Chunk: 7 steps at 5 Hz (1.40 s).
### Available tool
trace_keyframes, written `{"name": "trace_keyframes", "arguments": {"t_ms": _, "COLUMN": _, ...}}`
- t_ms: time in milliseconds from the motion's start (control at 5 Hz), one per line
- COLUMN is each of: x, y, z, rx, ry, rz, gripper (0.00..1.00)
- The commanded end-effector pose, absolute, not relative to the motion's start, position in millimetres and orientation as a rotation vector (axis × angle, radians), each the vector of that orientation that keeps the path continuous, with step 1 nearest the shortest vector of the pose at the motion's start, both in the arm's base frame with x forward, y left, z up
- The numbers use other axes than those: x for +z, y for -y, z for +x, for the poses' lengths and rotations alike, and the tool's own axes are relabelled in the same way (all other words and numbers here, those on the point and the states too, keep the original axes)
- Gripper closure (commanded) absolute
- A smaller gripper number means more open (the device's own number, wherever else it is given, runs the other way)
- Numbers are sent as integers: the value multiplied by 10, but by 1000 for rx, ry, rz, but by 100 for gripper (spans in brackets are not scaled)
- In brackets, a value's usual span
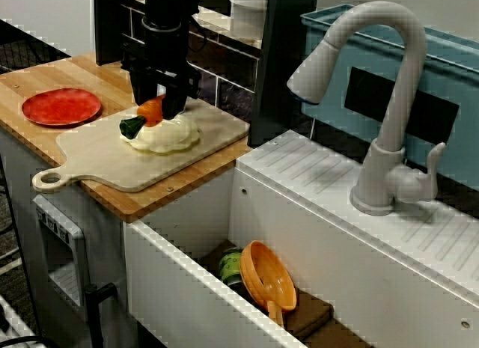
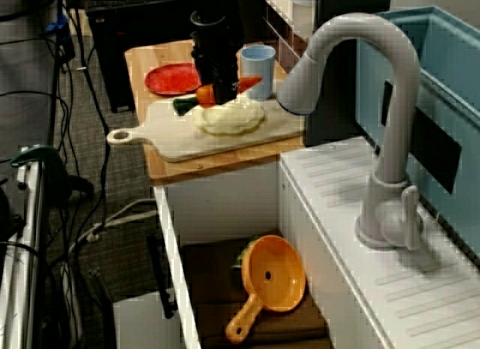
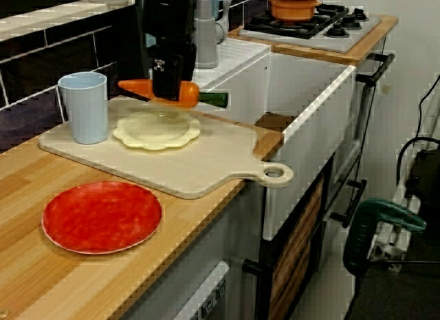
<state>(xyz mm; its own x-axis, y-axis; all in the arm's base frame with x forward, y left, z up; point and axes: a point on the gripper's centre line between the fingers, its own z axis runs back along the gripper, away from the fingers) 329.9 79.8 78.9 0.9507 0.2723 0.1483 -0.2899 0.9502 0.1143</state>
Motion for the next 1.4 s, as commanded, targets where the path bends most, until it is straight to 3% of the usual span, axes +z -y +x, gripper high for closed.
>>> {"name": "trace_keyframes", "arguments": {"t_ms": 0, "x": 830, "y": -974, "z": 3292, "rx": 295, "ry": 172, "rz": 153, "gripper": 100}}
{"name": "trace_keyframes", "arguments": {"t_ms": 1200, "x": 754, "y": -1048, "z": 3284, "rx": 326, "ry": 155, "rz": 142, "gripper": 100}}
